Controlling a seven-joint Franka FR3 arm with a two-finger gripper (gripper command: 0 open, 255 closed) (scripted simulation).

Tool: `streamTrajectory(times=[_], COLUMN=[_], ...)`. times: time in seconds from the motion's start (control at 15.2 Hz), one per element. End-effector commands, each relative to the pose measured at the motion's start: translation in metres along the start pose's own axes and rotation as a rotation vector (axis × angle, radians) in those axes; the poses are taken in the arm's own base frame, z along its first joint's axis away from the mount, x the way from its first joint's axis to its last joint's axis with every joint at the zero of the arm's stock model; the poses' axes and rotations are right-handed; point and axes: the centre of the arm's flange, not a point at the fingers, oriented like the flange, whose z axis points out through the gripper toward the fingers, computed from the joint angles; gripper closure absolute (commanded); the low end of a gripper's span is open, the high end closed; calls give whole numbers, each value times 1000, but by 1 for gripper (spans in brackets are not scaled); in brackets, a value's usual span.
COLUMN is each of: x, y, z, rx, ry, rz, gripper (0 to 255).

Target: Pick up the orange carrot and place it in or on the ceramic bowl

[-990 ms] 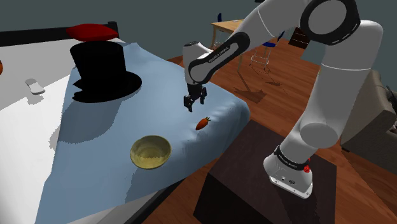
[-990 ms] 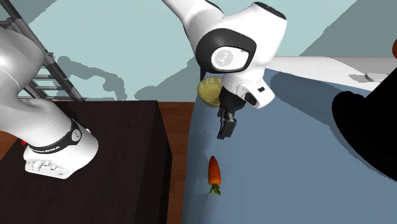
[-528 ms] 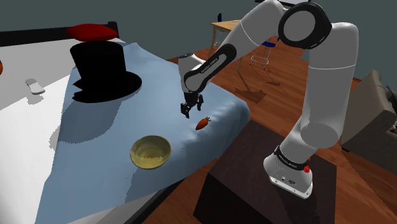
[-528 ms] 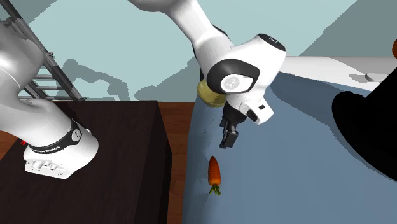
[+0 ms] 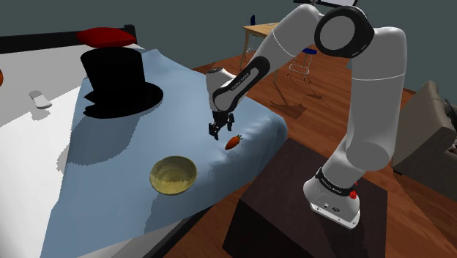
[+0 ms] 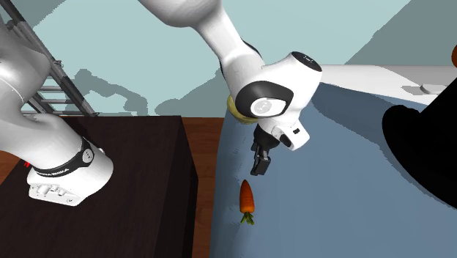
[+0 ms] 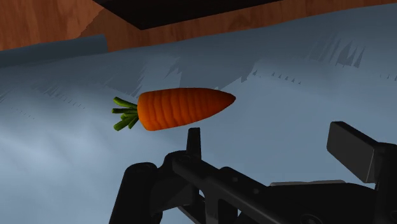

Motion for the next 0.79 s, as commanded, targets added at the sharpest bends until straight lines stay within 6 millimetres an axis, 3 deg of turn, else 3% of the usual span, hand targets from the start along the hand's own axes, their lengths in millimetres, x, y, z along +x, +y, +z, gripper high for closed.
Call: streamTrajectory(times=[0.0, 0.13, 0.2, 0.73], x=[0, 0, 0, 0], y=[0, 0, 0, 0], z=[0, 0, 0, 0], rx=[0, 0, 0, 0], ry=[0, 0, 0, 0], rz=[0, 0, 0, 0], gripper=[0, 0, 255, 255])
